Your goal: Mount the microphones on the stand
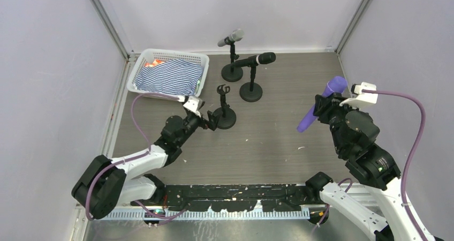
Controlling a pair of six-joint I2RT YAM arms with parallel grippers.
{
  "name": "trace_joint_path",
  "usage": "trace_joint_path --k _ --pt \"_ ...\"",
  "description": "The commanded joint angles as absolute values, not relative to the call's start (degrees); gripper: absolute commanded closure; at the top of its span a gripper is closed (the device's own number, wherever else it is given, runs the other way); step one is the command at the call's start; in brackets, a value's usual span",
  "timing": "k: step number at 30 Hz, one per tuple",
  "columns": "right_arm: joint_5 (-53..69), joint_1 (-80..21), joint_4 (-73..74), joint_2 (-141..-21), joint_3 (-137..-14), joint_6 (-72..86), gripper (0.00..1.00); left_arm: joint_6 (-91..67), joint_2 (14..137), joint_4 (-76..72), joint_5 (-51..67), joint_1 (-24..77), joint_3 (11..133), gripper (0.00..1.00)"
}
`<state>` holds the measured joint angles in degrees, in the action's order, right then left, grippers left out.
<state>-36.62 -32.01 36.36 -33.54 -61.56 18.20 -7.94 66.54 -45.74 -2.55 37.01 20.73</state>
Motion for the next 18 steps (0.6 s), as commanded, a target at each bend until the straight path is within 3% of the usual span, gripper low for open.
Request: trace_joint_path --k 1,10,18 --pt "-35.9 -31.8 33.4 -33.8 -62.7 18.7 0.96 -10.1 66.8 -55.0 9.9 33.8 22.3 0.09" --pt "-36.0 -31.7 33.8 -33.7 -62.7 18.5 0.96 -8.3 61.7 -46.2 -0.4 31.7 25.3 0.21" --pt "-35.5 -31.9 33.6 -33.8 -62.5 18.8 0.96 -4.9 58.7 -40.5 -2.6 31.2 30.8 0.21"
